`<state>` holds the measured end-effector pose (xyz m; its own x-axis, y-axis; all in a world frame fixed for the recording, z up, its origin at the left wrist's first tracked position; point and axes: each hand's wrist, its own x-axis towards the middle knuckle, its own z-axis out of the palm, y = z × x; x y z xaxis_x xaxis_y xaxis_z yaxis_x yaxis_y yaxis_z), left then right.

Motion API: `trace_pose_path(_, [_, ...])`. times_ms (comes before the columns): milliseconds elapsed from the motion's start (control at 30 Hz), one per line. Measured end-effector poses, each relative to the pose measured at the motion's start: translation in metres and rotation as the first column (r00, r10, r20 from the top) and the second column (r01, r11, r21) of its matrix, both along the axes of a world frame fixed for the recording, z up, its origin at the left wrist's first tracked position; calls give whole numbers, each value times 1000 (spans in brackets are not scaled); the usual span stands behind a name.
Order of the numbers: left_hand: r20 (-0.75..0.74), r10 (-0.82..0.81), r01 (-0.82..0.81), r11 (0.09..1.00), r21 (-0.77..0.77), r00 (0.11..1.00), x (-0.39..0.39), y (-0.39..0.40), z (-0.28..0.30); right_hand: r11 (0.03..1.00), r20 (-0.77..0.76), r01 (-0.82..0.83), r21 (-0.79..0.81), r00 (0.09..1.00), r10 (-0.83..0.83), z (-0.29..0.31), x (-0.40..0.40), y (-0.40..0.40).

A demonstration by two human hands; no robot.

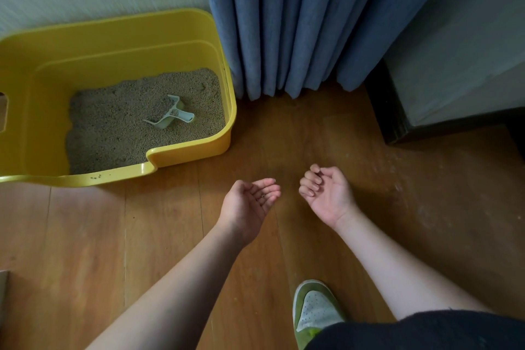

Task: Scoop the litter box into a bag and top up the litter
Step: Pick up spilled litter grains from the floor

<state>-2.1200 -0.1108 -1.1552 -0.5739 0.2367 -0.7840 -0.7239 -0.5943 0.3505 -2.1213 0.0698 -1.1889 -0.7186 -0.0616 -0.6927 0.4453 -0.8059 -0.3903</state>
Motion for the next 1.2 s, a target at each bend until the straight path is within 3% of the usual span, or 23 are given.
trace_pose_path(200, [-10,-8,8,1000,-2,1000,2,4,6,986,-52,-128,109,990,134,13,3,1])
trace_pose_path(367, [-6,23,-23,999,25,1000,3,10,9,922,6,-194,336,979,204,16,7,0])
trace_pose_path(467, [31,71,-71,997,19,997,12,7,12,896,59,-212,390,977,206,21,14,-2])
trace_pose_path(667, [170,252,-272,957,103,953,42,-10,38,966,-4,-189,175,981,192,63,38,-24])
trace_pose_path(833, [219,375,-414,895,168,901,57,-12,88,996,42,71,-47,997,-69,124,57,-59])
trace_pose_path(967, [217,510,-550,809,209,832,66,-10,160,974,75,220,-47,973,-216,193,70,-80])
trace_pose_path(1200, [215,610,-647,722,246,763,79,-23,318,950,27,304,-79,953,-302,345,83,-122])
